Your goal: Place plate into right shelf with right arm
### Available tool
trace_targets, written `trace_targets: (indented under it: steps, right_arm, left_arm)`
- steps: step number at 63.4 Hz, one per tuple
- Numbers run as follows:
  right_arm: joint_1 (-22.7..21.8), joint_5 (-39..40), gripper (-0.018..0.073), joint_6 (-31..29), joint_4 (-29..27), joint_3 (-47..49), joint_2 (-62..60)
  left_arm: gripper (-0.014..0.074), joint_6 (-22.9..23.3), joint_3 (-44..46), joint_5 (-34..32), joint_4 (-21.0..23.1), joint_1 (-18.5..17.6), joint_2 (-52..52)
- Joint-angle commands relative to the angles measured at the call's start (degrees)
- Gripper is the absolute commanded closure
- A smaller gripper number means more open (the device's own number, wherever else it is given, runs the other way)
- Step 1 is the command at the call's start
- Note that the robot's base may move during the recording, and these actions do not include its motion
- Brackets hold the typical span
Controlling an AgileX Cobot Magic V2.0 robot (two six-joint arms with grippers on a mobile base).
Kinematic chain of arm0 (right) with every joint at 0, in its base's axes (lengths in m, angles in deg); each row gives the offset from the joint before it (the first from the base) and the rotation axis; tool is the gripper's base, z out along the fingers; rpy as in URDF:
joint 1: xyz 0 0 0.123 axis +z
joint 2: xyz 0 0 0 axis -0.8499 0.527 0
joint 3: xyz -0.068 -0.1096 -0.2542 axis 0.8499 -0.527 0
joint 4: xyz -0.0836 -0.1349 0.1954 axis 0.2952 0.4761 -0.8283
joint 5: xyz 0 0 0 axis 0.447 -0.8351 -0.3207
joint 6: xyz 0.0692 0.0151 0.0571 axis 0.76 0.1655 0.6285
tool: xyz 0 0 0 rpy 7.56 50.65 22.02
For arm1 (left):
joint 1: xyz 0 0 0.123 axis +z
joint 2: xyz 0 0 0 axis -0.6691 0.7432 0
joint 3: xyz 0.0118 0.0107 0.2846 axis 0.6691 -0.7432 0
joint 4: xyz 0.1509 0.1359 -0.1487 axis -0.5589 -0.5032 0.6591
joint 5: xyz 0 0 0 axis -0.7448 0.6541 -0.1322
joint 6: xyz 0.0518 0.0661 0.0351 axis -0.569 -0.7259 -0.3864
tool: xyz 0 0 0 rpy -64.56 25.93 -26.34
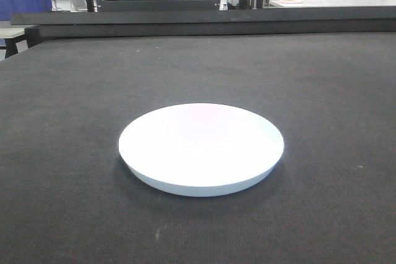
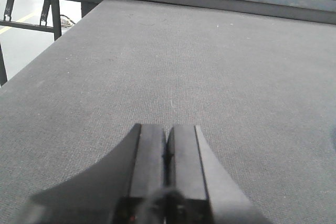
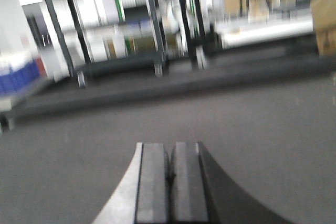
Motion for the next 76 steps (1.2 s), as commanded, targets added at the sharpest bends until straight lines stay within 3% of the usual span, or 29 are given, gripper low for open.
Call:
trace_targets:
  steps: [1,12,23,28,36,40,53,76]
  right_arm:
    - [3.04,-8.09,0.0503,-4.91,-2.44,9.53,9.59]
    - [10.63,-22.02,0.0502,-14.15,-13.56,24.03,29.39]
    - [17.37,-26.07,0.0456,-14.57,-13.47,30.7,45.92]
    - [19.72,-26.19,0.0327,-14.62,-13.34,32.45,52.33]
    - [22.57,-26.81,0.0018,-14.62,-13.34,34.83,63.4]
    - [23.12,-27.43,-0.0056,-14.62,-13.34,35.9,68.15]
    - [23.12,-32.18,-0.0053,-14.33,-14.44,38.84,80.41]
    - [23.07,-27.6,-0.0053,-12.21,-15.35,38.89,83.05]
  left_arm:
    - [0.0643,0.34,-0.57,-4.83,0.13,-0.38,-0.24]
    - [0.0643,0.34,-0.57,-4.83,0.13,-0.38,-0.24]
    - [0.0643,0.34,-0.57,-4.83,0.13,-0.38,-0.24]
    - [0.0643,0.34,-0.57,-4.83,0.13,-0.38,-0.24]
    - [0.0643,0.34,-0.57,-4.83,0.13,-0.38,-0.24]
    - [0.0643,0.34,-0.57,-4.83,0.13,-0.38,-0.24]
    - [0.0643,0.34,-0.57,-4.83,0.13,-0.38,-0.24]
    - [0.0643,0.34,-0.57,-4.83,0.13,-0.38,-0.24]
